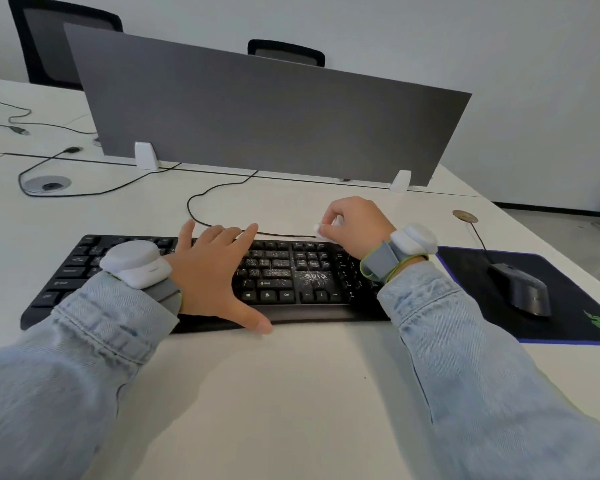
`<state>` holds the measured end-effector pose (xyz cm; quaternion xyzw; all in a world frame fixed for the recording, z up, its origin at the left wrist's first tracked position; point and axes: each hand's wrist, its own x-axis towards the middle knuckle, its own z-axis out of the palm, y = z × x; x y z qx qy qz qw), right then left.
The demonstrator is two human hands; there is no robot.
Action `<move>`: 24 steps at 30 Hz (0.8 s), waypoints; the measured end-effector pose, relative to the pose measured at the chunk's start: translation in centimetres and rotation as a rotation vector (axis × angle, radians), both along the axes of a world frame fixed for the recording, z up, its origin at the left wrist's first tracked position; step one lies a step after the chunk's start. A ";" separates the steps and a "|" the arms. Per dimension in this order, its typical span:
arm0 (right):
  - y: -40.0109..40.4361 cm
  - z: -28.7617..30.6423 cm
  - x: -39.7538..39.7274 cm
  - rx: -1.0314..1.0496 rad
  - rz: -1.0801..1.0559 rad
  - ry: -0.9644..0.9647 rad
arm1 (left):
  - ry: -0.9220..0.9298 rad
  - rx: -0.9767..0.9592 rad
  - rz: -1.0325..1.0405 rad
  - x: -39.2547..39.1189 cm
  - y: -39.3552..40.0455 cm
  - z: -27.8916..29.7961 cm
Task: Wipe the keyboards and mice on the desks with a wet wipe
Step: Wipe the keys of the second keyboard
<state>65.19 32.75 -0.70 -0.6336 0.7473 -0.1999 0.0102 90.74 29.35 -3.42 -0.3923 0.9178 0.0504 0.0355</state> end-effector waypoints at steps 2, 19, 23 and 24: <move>-0.7 0.4 1.4 0.008 0.084 -0.004 | -0.019 0.002 -0.028 0.0 -0.2 -0.3; -0.2 1.3 -0.5 0.170 -0.106 0.208 | 0.023 -0.053 -0.018 -0.2 0.0 -0.8; -1.0 0.5 3.5 0.041 0.080 0.117 | 0.019 -0.045 -0.017 -0.2 0.0 -0.8; -1.2 0.2 4.2 0.060 0.103 0.140 | 0.018 -0.039 -0.016 -0.2 0.0 -0.8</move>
